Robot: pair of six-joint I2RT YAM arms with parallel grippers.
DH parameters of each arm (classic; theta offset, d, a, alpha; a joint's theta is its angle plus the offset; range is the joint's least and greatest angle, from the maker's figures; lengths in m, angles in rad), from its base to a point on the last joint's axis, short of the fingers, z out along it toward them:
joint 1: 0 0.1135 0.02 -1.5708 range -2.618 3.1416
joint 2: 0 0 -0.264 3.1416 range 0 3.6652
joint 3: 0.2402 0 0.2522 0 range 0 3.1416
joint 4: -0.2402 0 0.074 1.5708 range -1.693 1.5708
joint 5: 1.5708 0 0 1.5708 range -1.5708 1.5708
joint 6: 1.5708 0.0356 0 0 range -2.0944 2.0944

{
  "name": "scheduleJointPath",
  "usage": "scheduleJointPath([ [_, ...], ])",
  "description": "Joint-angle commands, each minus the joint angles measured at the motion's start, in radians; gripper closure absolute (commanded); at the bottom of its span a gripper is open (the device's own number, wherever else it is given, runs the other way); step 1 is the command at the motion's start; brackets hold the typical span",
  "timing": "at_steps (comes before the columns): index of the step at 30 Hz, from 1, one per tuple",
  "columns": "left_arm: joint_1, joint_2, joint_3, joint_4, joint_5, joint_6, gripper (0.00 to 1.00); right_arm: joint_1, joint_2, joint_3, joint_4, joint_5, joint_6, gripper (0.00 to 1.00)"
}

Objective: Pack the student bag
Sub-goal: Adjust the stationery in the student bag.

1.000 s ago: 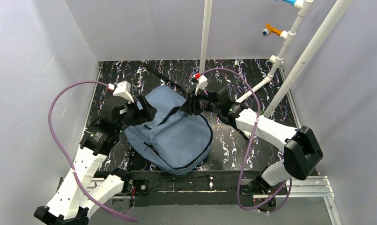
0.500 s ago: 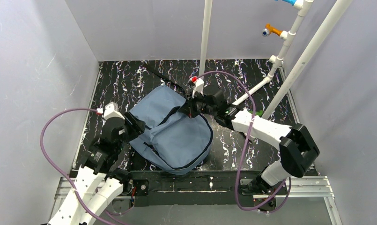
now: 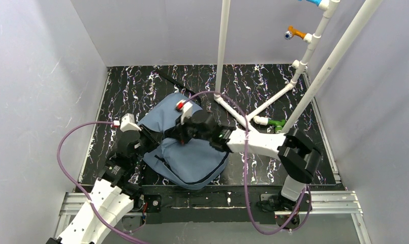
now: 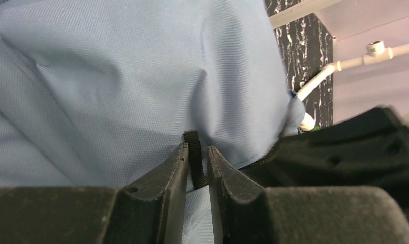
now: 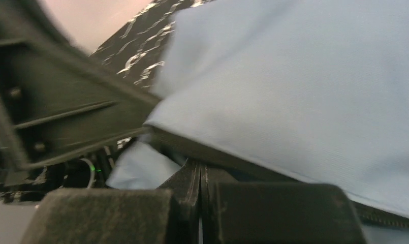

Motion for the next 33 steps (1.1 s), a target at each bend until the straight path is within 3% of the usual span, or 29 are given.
scheduleJointPath([
  [1,0.002,-0.042,-0.005,0.036,0.021,0.005,0.8,0.123,0.06,0.1,0.112,0.014,-0.025,0.99],
  [7,0.003,-0.102,0.053,-0.095,-0.033,0.05,0.74,0.118,-0.064,0.031,-0.045,0.212,-0.068,0.99],
  [12,0.003,-0.128,0.129,-0.181,-0.094,0.096,0.66,0.117,-0.113,-0.006,-0.088,0.223,-0.102,0.9],
  [18,0.003,-0.114,0.2,-0.211,-0.095,0.137,0.65,0.118,-0.033,-0.008,0.049,0.19,-0.086,0.91],
  [24,0.002,-0.11,0.205,-0.211,-0.049,0.114,0.67,0.123,0.154,0.113,0.288,0.171,-0.012,0.99],
  [27,0.003,-0.123,0.195,-0.224,-0.04,0.11,0.66,0.126,0.139,0.082,0.362,0.185,0.022,0.99],
  [29,0.002,-0.128,0.187,-0.221,-0.034,0.118,0.63,0.121,0.093,0.028,0.347,0.217,0.013,0.92],
  [33,0.002,-0.063,0.217,-0.175,0.02,0.185,0.52,0.099,-0.028,-0.007,0.11,0.266,-0.02,0.78],
])
